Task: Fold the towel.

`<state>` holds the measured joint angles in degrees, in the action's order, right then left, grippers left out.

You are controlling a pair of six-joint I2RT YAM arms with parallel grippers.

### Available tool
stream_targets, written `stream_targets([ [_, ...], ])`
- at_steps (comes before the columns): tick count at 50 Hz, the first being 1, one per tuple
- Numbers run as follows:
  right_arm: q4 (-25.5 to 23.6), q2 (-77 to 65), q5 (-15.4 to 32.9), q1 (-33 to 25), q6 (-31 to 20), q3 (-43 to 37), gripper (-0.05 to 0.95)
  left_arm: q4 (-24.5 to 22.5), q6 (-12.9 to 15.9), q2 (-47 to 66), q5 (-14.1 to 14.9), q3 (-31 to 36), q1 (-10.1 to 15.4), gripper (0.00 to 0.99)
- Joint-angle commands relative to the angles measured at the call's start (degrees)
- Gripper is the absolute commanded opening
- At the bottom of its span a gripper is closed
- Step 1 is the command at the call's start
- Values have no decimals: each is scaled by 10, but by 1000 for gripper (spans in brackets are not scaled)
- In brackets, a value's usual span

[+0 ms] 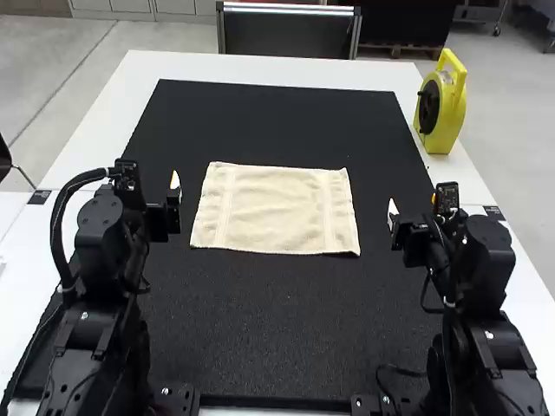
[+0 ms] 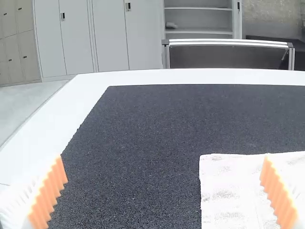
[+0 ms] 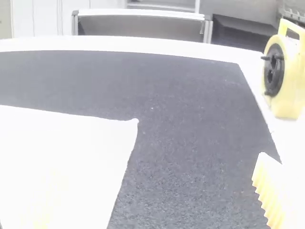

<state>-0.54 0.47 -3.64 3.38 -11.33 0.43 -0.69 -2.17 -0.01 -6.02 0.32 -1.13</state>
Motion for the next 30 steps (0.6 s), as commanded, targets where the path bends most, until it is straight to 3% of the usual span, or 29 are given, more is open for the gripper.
stream_targets([
  [1, -22, -4, -19, 4, -91, -4, 905, -5, 7, -1, -2, -1, -4, 959],
  [11, 16, -4, -27, 6, -110, -4, 908, -16, 13, -1, -2, -1, -3, 959],
  [15, 41, -4, -30, 9, -106, -4, 908, -19, 34, -1, -3, -1, -4, 959],
  [20, 157, -4, 13, 2, -33, -4, 903, -47, 104, -1, -2, -1, -5, 926],
  [22, 192, -4, 28, 0, -29, -4, 902, -67, 111, -1, -1, -1, -6, 910],
  [30, 186, -4, 28, -14, -26, -3, 900, -103, 108, -1, -13, -1, -6, 908],
])
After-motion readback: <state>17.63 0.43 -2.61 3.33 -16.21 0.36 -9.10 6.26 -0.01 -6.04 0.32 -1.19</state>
